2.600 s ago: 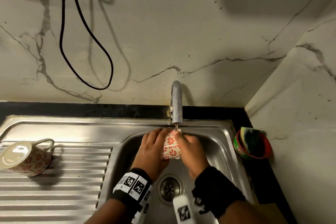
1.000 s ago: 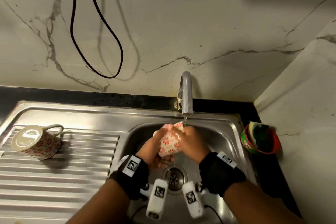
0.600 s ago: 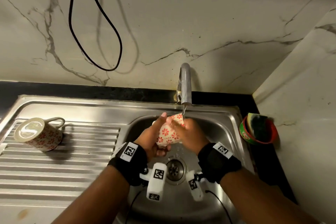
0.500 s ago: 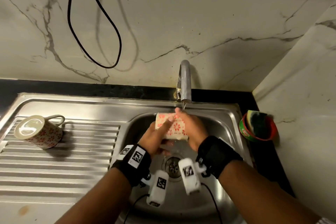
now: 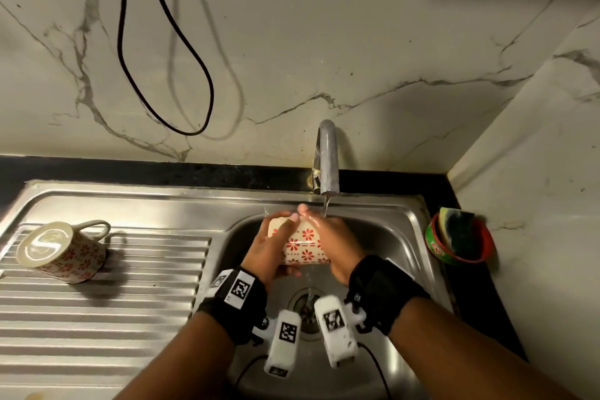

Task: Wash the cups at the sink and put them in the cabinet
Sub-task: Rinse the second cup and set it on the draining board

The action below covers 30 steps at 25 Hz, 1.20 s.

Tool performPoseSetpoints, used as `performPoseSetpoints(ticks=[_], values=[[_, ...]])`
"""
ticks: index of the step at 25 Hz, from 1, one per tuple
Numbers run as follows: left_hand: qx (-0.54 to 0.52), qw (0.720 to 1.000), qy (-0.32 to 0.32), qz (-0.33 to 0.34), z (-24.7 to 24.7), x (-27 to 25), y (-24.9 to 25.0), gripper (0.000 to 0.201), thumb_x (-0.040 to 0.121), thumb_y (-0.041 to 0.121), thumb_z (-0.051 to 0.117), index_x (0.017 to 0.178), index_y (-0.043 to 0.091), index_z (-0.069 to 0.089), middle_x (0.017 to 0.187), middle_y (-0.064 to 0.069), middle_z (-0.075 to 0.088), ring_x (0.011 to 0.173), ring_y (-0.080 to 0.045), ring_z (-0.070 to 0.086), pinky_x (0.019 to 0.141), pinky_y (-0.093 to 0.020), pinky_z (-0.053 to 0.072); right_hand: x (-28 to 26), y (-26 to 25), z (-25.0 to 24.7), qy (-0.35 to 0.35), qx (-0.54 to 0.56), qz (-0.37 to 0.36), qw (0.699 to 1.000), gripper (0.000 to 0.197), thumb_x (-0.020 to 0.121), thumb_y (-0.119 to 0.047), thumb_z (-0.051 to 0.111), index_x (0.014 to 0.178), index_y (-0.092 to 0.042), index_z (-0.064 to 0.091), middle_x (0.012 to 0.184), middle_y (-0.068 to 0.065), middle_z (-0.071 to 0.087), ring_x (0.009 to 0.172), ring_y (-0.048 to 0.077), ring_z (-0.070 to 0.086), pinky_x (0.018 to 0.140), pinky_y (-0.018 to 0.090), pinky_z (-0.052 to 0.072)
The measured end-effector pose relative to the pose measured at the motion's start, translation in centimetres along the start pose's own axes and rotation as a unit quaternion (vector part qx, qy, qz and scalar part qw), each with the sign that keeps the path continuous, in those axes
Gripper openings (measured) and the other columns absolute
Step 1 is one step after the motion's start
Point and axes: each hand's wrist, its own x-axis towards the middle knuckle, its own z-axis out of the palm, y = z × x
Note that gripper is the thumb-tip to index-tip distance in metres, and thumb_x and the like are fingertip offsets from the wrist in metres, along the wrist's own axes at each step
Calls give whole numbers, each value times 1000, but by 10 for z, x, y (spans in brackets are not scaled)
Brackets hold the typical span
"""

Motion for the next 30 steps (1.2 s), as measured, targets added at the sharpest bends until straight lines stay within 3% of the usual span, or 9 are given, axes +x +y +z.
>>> performPoseSetpoints(ticks=[3, 6, 8, 11, 13, 15, 19, 25, 30], values=[[-53, 990, -11, -132, -6, 4, 10, 45, 81, 56, 65, 89, 13, 74, 74, -11, 69, 60, -24, 66, 57, -31, 48, -13, -2, -7, -14, -260, -194, 946, 69, 85, -72, 48, 121, -16, 67, 108, 2, 74, 95, 16, 70, 87, 25, 55], [-30, 993, 23, -109, -5, 9, 5, 52, 83, 58, 64, 96, 8, 73, 75, -15, 70, 60, -27, 66, 57, -32, 49, -4, -6, -4, -44, -120, -96, 987, 48, 87, -66, 59, 100, -23, 74, 92, -6, 77, 88, 7, 73, 81, 23, 56], [-40, 995, 39, -82, -7, 9, -1, 53, 87, 58, 59, 96, 8, 73, 72, -17, 68, 56, -29, 61, 51, -29, 43, 4, -9, -3, -12, 9, -9, 1000, 59, 81, -75, 58, 104, -23, 72, 99, 0, 77, 95, 17, 74, 86, 39, 61], [-109, 986, -9, -126, -14, 10, 1, 62, 87, 62, 51, 94, 6, 77, 76, -20, 65, 48, -30, 57, 40, -22, 38, -1, -16, -21, 116, -123, -219, 961, 43, 88, -58, 62, 115, -25, 68, 113, 1, 69, 103, 19, 68, 81, 35, 62], [-130, 980, -40, -142, -15, 11, 3, 67, 86, 62, 49, 99, 0, 72, 71, -20, 62, 41, -27, 54, 33, -19, 37, -10, -14, -29, 13, -247, -284, 926, 73, 73, -65, 74, 137, -37, 51, 137, -8, 52, 121, 6, 55, 92, 23, 55], [-109, 980, -60, -154, -5, 9, 3, 70, 84, 64, 49, 94, -2, 72, 65, -19, 62, 40, -27, 56, 33, -18, 37, -12, -10, -25, -62, -250, -229, 939, 97, 61, -58, 87, 145, -44, 37, 141, -17, 48, 127, -1, 49, 99, 22, 51], [-5, 987, -28, -158, 11, 9, -5, 64, 93, 66, 43, 102, 11, 75, 89, -14, 75, 75, -29, 72, 56, -29, 53, -12, 2, -35, 118, -314, -243, 910, 80, 61, -58, 84, 132, -37, 53, 127, -17, 57, 112, 1, 59, 89, 19, 53], [3, 993, 19, -118, 12, 5, -16, 61, 91, 65, 51, 108, 12, 75, 96, -15, 76, 82, -27, 72, 75, -38, 56, -24, 4, -24, 152, -321, -244, 903, 82, 63, -68, 72, 135, -35, 49, 127, -17, 52, 110, -1, 54, 84, 6, 45], [-104, 986, -21, -128, 19, -4, -16, 71, 85, 71, 51, 116, 11, 73, 113, -19, 72, 98, -33, 68, 86, -44, 54, -25, 4, -17, 180, -273, -242, 913, 81, 64, -67, 69, 135, -32, 51, 130, -15, 55, 116, 1, 56, 91, 9, 47]])
